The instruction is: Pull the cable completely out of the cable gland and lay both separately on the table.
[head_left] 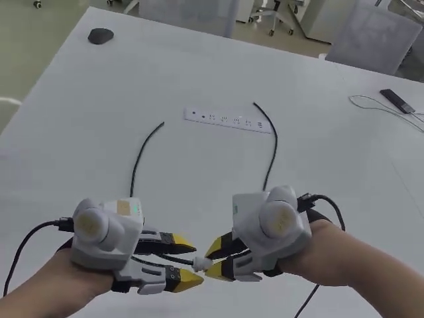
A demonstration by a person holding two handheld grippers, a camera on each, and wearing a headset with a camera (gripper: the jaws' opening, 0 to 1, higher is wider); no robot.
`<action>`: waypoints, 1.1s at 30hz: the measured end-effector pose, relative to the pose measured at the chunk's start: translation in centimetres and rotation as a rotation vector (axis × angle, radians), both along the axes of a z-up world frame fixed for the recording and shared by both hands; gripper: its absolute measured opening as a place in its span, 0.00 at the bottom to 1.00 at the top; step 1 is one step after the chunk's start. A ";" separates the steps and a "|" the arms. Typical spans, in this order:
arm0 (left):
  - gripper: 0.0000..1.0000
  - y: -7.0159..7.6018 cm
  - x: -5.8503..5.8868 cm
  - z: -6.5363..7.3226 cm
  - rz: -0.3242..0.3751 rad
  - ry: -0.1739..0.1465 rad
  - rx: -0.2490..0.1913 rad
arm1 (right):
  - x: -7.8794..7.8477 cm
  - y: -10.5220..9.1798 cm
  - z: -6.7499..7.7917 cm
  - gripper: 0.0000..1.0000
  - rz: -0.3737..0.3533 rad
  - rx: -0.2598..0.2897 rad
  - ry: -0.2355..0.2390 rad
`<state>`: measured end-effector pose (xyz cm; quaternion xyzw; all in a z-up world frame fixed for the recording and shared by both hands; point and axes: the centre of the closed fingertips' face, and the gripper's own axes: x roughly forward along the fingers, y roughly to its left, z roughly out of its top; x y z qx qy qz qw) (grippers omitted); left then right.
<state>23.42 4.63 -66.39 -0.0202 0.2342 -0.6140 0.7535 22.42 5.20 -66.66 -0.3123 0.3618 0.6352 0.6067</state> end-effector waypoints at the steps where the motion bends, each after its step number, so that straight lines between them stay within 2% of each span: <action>1: 0.25 0.0 0.0 0.0 0.000 0.000 -0.002 | 0.0 0.0 0.0 0.06 0.003 0.000 -0.001; 3: 0.23 0.0 0.0 0.1 0.000 0.005 -0.008 | 0.0 -0.1 0.0 0.06 0.008 -0.001 -0.003; 4: 0.21 -0.1 0.0 0.4 0.000 0.017 -0.027 | -0.1 -0.1 -0.1 0.06 0.011 -0.004 -0.005; 6: 0.20 -0.2 -0.1 0.6 -0.004 0.018 -0.038 | -0.1 -0.1 -0.1 0.06 0.017 -0.002 -0.010; 15: 0.16 -0.2 -0.2 0.5 -0.013 0.014 -0.040 | 0.0 0.0 -0.1 0.06 0.046 -0.001 -0.040; 20: 0.15 -0.1 -0.2 0.3 -0.004 0.038 -0.039 | -0.1 0.1 -0.3 0.06 0.058 0.001 -0.064; 22: 0.15 0.0 -0.1 0.4 -0.001 0.024 -0.036 | 0.0 0.1 -0.2 0.07 0.058 0.005 -0.073; 29: 0.15 0.1 -0.1 0.3 0.000 0.025 -0.028 | 0.1 0.2 -0.3 0.08 0.061 0.032 -0.087; 31: 0.15 0.1 -0.1 0.3 -0.004 0.022 -0.025 | 0.1 0.3 -0.2 0.08 0.048 0.042 -0.081; 33: 0.15 0.1 0.0 0.4 -0.007 0.006 -0.026 | 0.3 0.2 -0.1 0.08 0.027 0.052 -0.069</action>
